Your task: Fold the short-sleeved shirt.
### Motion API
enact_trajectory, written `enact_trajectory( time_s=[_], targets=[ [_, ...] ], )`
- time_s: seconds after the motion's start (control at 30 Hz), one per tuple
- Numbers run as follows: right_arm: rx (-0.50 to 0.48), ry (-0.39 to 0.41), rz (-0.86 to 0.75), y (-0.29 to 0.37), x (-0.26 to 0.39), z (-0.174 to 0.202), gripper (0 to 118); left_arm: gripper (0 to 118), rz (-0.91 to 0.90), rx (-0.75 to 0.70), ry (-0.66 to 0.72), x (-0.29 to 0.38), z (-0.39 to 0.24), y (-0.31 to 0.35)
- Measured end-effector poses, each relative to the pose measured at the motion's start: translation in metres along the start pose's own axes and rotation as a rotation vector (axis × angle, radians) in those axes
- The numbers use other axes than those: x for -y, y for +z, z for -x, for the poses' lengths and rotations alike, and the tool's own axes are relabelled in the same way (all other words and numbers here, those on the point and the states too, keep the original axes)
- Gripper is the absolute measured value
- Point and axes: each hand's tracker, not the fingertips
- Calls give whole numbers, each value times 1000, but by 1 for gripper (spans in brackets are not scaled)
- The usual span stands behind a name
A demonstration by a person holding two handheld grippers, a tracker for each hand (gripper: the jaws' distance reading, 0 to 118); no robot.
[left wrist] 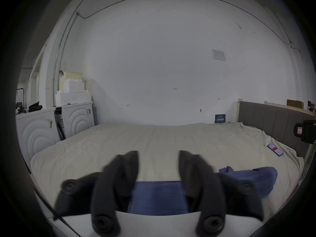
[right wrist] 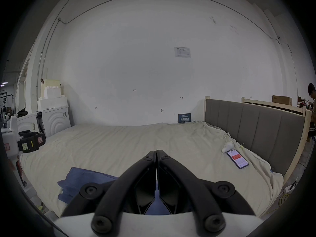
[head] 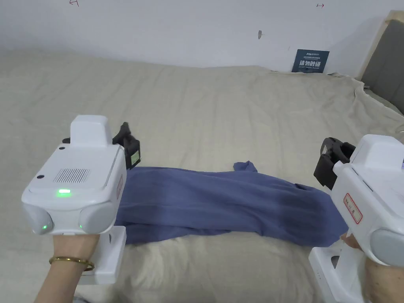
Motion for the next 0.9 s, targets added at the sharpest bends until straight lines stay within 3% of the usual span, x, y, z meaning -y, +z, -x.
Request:
enact_trajectory(
  time_s=[0.1, 0.7, 0.9],
  targets=[
    [0, 11, -2, 0, 7, -1, 0, 0, -5, 12, 11, 7, 0, 5],
    [1, 25, 16, 13, 11, 0, 0, 0, 42, 78, 29, 21, -14, 15],
    [14, 19, 78, -9, -7, -22, 0, 0, 32, 75, 19, 21, -10, 14]
  ],
)
